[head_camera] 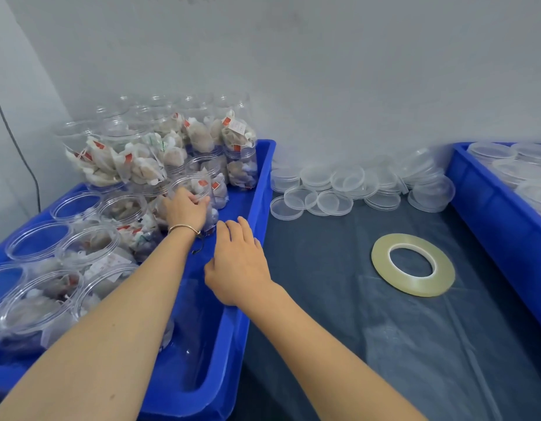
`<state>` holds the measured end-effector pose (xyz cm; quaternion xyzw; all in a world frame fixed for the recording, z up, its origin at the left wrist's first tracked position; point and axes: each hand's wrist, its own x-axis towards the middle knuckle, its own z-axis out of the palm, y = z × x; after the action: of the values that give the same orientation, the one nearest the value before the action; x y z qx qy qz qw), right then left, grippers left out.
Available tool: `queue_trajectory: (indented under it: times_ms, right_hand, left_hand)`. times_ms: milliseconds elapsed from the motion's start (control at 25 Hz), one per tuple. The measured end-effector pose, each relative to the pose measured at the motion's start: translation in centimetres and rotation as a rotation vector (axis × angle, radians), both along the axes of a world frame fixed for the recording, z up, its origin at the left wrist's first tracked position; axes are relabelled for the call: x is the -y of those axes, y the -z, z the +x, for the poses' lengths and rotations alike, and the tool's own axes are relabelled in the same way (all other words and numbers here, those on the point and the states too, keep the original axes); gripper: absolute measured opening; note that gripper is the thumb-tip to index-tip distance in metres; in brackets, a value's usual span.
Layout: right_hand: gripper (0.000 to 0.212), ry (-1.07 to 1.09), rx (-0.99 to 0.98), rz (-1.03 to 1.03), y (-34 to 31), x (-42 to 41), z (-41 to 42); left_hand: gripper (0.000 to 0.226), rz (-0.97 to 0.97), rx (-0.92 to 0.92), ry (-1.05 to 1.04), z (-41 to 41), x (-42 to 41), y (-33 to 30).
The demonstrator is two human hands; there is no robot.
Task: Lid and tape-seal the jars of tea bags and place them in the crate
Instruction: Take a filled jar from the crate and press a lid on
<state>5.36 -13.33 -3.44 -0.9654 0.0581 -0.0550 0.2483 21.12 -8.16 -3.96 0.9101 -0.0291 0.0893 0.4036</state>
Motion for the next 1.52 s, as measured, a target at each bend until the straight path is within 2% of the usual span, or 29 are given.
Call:
queue_trajectory:
  times_ms: [120, 240, 360, 440, 520, 600, 760, 840, 920, 1040, 1120, 1200, 1280, 1400, 1520]
  right_hand:
    - [0.069, 0.003, 0.022, 0.024, 0.0, 0.0, -0.1]
    - [0.07, 0.055, 0.143, 0.092, -0.2, 0.0, -0.4]
    - [0.07, 0.055, 0.303, 0.172, -0.7, 1.1, -1.0]
    - [0.077, 0.057, 0.386, 0.262, -0.8, 3.0, -1.5]
    - [0.085, 0.131, 0.48, 0.329, -0.4, 5.5, -2.3]
    - [0.086, 0.222, 0.525, 0.419, 0.7, 8.3, -3.6]
    - [0.098, 0.333, 0.408, 0.503, 4.1, 13.3, -6.1]
    - [0.111, 0.361, 0.362, 0.555, 5.4, 14.6, -7.1]
    - [0.116, 0.366, 0.373, 0.599, 6.3, 15.4, -8.0]
    - [0.091, 0.364, 0.476, 0.614, 7.0, 16.3, -9.1]
    - [0.084, 0.352, 0.519, 0.523, 7.0, 16.4, -9.6]
    - [0.084, 0.336, 0.53, 0.473, 6.9, 16.5, -9.9]
    - [0.084, 0.326, 0.54, 0.464, 7.2, 16.6, -10.1]
    - [0.086, 0.328, 0.539, 0.47, 7.6, 16.8, -10.4]
    - [0.087, 0.325, 0.534, 0.473, 7.8, 16.7, -10.7]
  left_hand:
    - [0.022, -0.165, 0.086, -0.034, -1.9, 0.8, -0.2]
    - [0.019, -0.333, 0.239, -0.058, -4.4, 2.3, -2.3]
    - [0.016, -0.459, 0.479, 0.072, -6.9, 4.1, -5.8]
    - [0.018, -0.486, 0.576, 0.178, -9.1, 5.8, -7.2]
    - [0.018, -0.477, 0.544, 0.254, -11.6, 8.0, -7.0]
    - [0.018, -0.475, 0.419, 0.31, -13.9, 10.3, -5.3]
    - [0.022, -0.449, 0.112, 0.445, -17.7, 12.8, 0.2]
    - [0.023, -0.418, 0.102, 0.502, -19.1, 13.0, 2.4]
    - [0.022, -0.437, 0.17, 0.556, -19.6, 12.9, 3.6]
    - [0.021, -0.686, 0.129, 0.697, -18.5, 12.7, 3.5]
    - [0.019, -0.764, 0.038, 0.658, -16.2, 13.1, 3.6]
    - [0.026, -0.531, -0.011, 0.487, -13.3, 13.7, 4.5]
    - [0.045, -0.251, -0.093, 0.343, -11.0, 14.2, 6.1]
    - [0.062, 0.105, -0.142, 0.363, -10.2, 15.6, 8.0]
    - [0.072, 0.281, -0.228, 0.389, -9.7, 17.7, 7.4]
